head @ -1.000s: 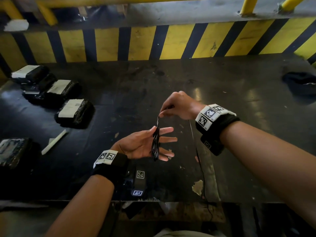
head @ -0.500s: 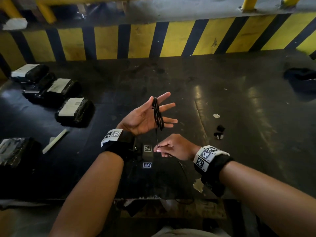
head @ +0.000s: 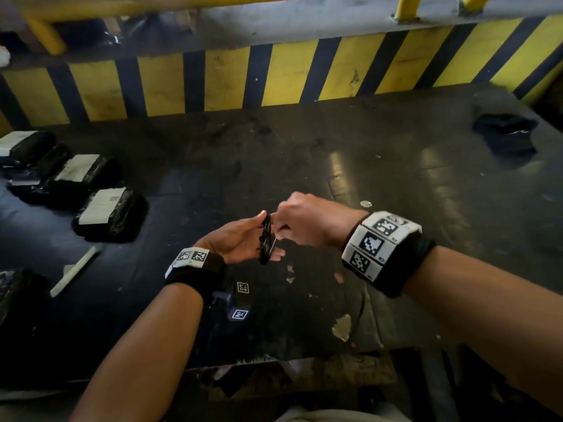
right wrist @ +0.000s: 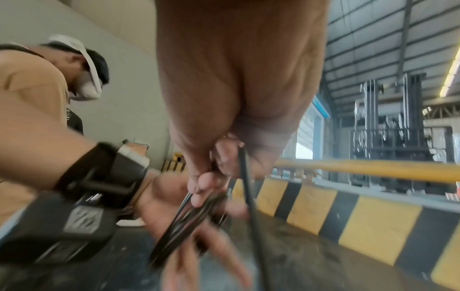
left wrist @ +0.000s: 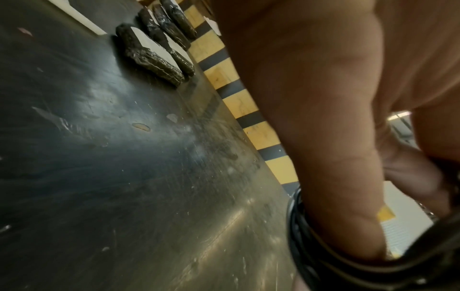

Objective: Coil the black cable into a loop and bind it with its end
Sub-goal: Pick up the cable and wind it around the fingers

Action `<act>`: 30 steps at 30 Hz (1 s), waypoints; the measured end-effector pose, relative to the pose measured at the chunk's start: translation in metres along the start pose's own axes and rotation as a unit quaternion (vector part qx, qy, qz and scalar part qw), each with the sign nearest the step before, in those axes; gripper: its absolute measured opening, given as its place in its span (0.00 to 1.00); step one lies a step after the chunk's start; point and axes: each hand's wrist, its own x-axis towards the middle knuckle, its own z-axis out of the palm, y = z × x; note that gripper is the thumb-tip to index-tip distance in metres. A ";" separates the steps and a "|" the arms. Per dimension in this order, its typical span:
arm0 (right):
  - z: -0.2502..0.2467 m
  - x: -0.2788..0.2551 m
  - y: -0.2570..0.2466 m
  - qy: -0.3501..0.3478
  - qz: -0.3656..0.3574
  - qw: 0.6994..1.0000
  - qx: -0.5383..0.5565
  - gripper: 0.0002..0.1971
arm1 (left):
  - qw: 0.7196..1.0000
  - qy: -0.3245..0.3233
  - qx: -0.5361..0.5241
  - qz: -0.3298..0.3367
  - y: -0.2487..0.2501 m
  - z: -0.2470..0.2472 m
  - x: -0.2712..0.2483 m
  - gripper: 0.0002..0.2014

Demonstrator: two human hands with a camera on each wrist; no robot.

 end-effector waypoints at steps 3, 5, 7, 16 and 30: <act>-0.033 0.005 -0.004 0.047 0.004 0.998 -0.052 0.07 | 1.000 -0.017 0.010 -0.023 -0.005 0.002 -0.003 0.33; -0.051 0.013 -0.002 0.069 0.005 0.996 -0.061 0.07 | 0.998 -0.045 0.012 -0.031 -0.011 0.005 -0.005 0.33; -0.064 0.022 0.002 0.093 0.003 0.994 -0.056 0.06 | 0.997 -0.060 0.014 -0.036 -0.018 0.009 -0.008 0.32; -0.074 0.052 0.010 0.113 -0.042 0.993 -0.012 0.06 | 0.991 -0.122 -0.061 0.017 -0.021 0.019 -0.031 0.27; 0.014 0.050 0.054 0.116 -0.004 0.973 0.197 0.08 | 0.970 -0.210 -0.050 0.113 0.028 0.039 -0.056 0.27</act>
